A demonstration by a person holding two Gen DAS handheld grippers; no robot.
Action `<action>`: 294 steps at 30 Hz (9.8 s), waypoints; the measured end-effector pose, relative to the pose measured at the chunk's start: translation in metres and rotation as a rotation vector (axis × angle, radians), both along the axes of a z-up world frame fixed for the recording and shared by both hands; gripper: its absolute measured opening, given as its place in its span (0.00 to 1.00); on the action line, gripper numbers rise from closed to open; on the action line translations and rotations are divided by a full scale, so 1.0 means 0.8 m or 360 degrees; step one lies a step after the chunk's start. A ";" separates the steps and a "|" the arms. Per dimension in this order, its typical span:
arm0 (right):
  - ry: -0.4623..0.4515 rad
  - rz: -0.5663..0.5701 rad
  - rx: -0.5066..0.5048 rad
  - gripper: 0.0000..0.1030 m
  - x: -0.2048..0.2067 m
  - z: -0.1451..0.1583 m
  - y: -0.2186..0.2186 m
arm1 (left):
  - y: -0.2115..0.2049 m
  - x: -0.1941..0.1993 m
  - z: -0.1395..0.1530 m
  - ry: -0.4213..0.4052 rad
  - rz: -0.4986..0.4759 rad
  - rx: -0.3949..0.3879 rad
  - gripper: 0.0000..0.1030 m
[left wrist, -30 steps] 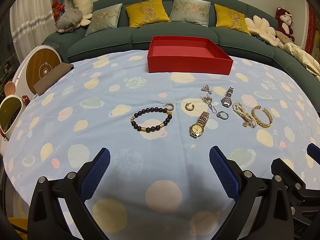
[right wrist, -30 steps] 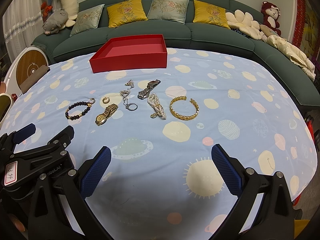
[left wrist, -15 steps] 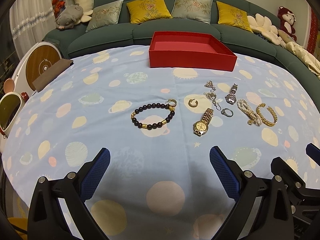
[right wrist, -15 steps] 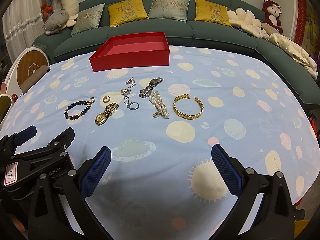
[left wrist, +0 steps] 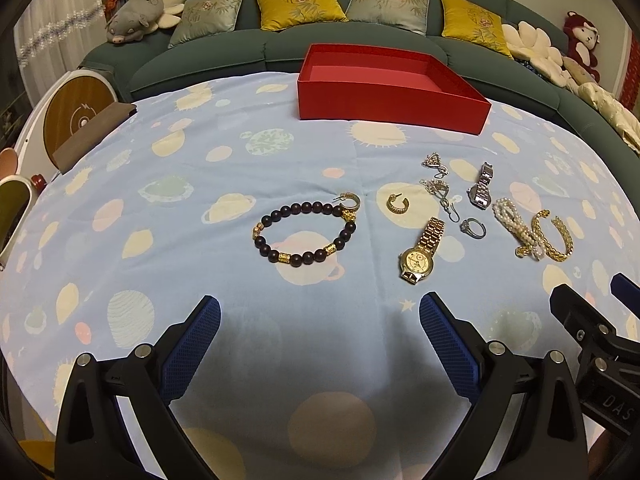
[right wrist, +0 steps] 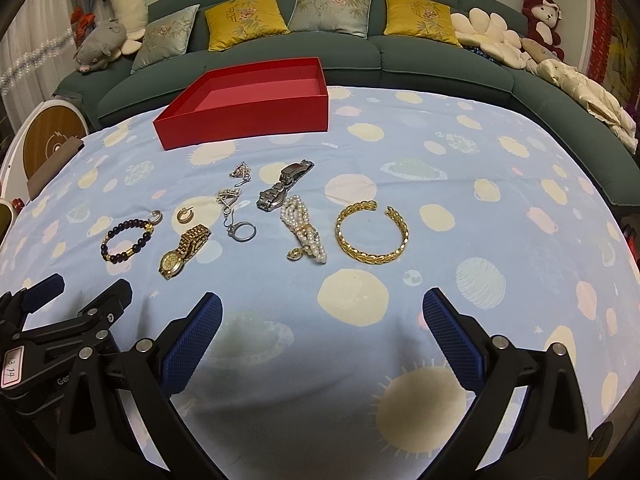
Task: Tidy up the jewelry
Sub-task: 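Move the right tool to the gold cuff bangle and close on it, then lift the bangle toward the red tray with the right tool while the left tool grasps the gold watch, then release the bangle into the red tray with the right tool while the left tool drops the gold watch there, then withdraw both open tools from the tray back over the remaining jewelry, then grasp the pearl bracelet with the right tool while the left tool grasps the dark beaded bracelet, then carry both bracelets into the red tray and open both tools to release them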
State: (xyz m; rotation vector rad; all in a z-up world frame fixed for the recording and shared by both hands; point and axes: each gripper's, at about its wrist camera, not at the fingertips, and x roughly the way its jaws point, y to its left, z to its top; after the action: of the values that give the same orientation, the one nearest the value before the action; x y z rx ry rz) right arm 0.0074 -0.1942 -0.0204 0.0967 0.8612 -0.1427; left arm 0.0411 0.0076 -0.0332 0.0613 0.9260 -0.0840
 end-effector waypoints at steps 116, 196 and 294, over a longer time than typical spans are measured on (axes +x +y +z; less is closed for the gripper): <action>-0.0045 -0.0107 0.0170 0.53 0.032 -0.013 -0.093 | -0.073 0.048 -0.013 0.0052 -0.0347 -0.0205 0.09; -0.0110 0.0302 0.0121 0.58 0.149 0.107 -0.056 | 0.027 0.184 0.108 -0.0152 -0.0080 -0.0103 0.59; 0.0114 0.0279 0.0123 0.15 0.083 -0.015 -0.001 | 0.030 0.088 -0.023 0.0056 -0.0086 -0.0115 0.19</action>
State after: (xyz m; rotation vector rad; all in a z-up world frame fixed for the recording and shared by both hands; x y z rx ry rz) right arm 0.0735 -0.1949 -0.0324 0.0884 0.9422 0.0517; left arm 0.1114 0.0319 -0.0517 0.0181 0.9561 -0.1688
